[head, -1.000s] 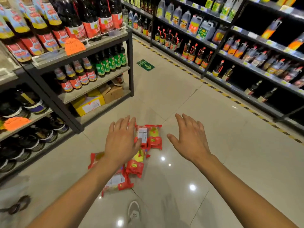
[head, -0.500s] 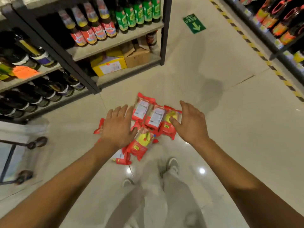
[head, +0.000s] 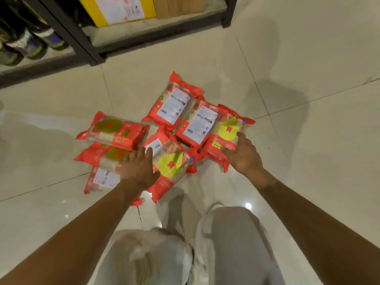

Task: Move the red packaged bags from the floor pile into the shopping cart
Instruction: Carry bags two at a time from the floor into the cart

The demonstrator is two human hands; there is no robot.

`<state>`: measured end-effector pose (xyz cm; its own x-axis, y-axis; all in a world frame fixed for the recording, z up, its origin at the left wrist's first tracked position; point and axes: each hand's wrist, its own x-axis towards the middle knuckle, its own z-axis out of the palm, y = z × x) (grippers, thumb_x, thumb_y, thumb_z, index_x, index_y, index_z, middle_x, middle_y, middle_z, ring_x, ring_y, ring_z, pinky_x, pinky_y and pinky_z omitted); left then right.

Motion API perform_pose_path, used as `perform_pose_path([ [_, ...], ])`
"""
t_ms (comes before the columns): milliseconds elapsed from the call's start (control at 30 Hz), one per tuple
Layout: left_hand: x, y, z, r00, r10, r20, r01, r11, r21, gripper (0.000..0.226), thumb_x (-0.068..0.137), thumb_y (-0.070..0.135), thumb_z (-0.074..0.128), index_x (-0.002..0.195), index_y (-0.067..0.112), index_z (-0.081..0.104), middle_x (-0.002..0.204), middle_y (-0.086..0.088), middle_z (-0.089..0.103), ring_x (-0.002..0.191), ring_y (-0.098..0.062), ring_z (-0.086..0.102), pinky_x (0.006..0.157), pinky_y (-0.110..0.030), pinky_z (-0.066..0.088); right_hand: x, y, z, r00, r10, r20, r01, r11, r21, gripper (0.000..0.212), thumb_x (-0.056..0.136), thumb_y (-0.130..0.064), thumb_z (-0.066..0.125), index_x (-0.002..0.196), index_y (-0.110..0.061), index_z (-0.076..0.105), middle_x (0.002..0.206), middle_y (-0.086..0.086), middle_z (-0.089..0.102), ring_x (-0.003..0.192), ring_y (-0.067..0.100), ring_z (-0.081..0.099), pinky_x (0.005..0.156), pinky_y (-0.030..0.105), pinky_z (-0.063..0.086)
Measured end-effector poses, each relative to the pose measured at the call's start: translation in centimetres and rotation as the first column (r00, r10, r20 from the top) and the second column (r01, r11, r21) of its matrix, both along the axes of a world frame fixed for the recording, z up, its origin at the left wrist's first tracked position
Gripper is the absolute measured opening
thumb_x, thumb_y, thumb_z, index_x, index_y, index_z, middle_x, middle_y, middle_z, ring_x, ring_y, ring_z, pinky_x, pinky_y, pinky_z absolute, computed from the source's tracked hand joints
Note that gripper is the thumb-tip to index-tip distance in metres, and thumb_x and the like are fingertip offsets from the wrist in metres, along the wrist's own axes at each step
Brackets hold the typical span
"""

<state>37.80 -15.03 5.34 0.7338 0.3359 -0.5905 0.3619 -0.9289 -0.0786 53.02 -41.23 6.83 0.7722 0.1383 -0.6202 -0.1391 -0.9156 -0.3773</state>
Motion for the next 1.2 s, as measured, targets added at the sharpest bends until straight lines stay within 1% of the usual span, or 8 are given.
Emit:
perform_pose_path([
  [233, 1.0, 2.1, -15.3, 0.984, 0.172, -0.039, -0.177, 0.968, -0.176, 0.107, 0.072, 0.063, 0.076, 0.153, 0.015, 0.027, 0.153, -0.010, 0.040, 0.135, -0.035, 0.045, 0.105, -0.046, 0.044, 4.3, 0.0, -19.5, 0.974, -0.221, -0.048, 0.222, 0.975, 0.002, 0.088, 0.087, -0.053, 0.069, 0.153, -0.012, 0.028, 0.145, 0.021, 0.044, 0.134, 0.043, 0.044, 0.108, 0.049, 0.042],
  [367, 1.9, 3.7, -19.4, 0.947, 0.319, -0.042, -0.312, 0.877, -0.365, 0.080, 0.073, 0.043, 0.086, 0.137, 0.013, 0.048, 0.124, -0.005, 0.061, 0.099, -0.019, 0.059, 0.078, -0.027, 0.044, 7.0, -1.3, -27.0, 0.888, -0.452, -0.082, 0.455, 0.890, 0.024, 0.086, 0.084, -0.056, 0.072, 0.143, -0.002, 0.038, 0.141, 0.022, 0.047, 0.129, 0.042, 0.049, 0.103, 0.046, 0.042],
  [467, 2.9, 4.6, -20.9, 0.921, 0.364, -0.139, -0.387, 0.819, -0.423, 0.072, 0.067, 0.041, 0.091, 0.120, 0.020, 0.049, 0.111, 0.003, 0.064, 0.084, -0.009, 0.058, 0.062, -0.018, 0.043, 7.9, -2.8, -31.5, 0.775, -0.606, -0.176, 0.631, 0.753, 0.185, 0.107, 0.056, -0.059, 0.090, 0.135, -0.003, 0.044, 0.132, 0.013, 0.059, 0.115, 0.033, 0.061, 0.099, 0.049, 0.052],
  [600, 3.1, 4.7, -20.9, 0.902, 0.404, -0.154, -0.430, 0.799, -0.420, 0.095, 0.049, 0.054, 0.090, 0.125, 0.019, 0.045, 0.108, 0.004, 0.062, 0.098, -0.018, 0.062, 0.084, -0.034, 0.054, 8.4, -3.8, -36.8, 0.666, -0.685, -0.295, 0.746, 0.605, 0.279, 0.121, 0.013, -0.057, 0.098, 0.119, -0.010, 0.064, 0.110, 0.012, 0.073, 0.093, 0.032, 0.073, 0.083, 0.052, 0.061],
  [733, 1.6, 3.9, -17.5, 0.852, 0.521, -0.053, -0.485, 0.747, -0.454, 0.087, 0.045, 0.062, 0.080, 0.112, 0.020, 0.045, 0.099, 0.003, 0.063, 0.090, -0.020, 0.063, 0.080, -0.040, 0.054, 6.1, -1.2, -27.8, 0.683, -0.718, -0.135, 0.730, 0.667, 0.150, 0.113, 0.045, -0.053, 0.096, 0.134, -0.006, 0.045, 0.135, 0.018, 0.052, 0.121, 0.039, 0.057, 0.099, 0.053, 0.052],
  [833, 0.5, 3.3, -12.1, 0.717, 0.696, 0.033, -0.569, 0.612, -0.550, 0.070, 0.063, 0.038, 0.091, 0.113, 0.015, 0.047, 0.098, 0.000, 0.063, 0.085, -0.017, 0.061, 0.065, -0.031, 0.047, 4.2, -1.1, -19.1, 0.739, -0.673, -0.028, 0.671, 0.731, 0.123, 0.096, 0.062, -0.043, 0.090, 0.134, -0.004, 0.040, 0.136, 0.020, 0.048, 0.123, 0.042, 0.053, 0.099, 0.054, 0.049],
  [1033, 0.7, 1.9, 9.5, 0.521, 0.834, 0.184, -0.525, 0.483, -0.701, 0.050, 0.076, 0.018, 0.087, 0.109, 0.018, 0.050, 0.089, 0.002, 0.061, 0.074, -0.014, 0.060, 0.056, -0.029, 0.043, 2.2, -2.0, 4.2, 0.816, -0.575, 0.055, 0.509, 0.761, 0.402, 0.074, 0.059, -0.035, 0.086, 0.113, -0.017, 0.039, 0.110, 0.007, 0.062, 0.094, 0.028, 0.066, 0.080, 0.045, 0.057],
  [1200, -0.2, 2.2, 32.9, 0.362, 0.899, 0.245, -0.440, 0.397, -0.805, 0.052, 0.068, 0.023, 0.090, 0.104, 0.022, 0.053, 0.097, -0.007, 0.069, 0.080, -0.025, 0.070, 0.070, -0.041, 0.057, 0.4, 1.0, 29.4, 0.875, -0.472, 0.102, 0.305, 0.705, 0.640, 0.070, 0.067, -0.021, 0.090, 0.121, -0.025, 0.044, 0.103, -0.010, 0.063, 0.085, 0.004, 0.066, 0.067, 0.025, 0.052],
])
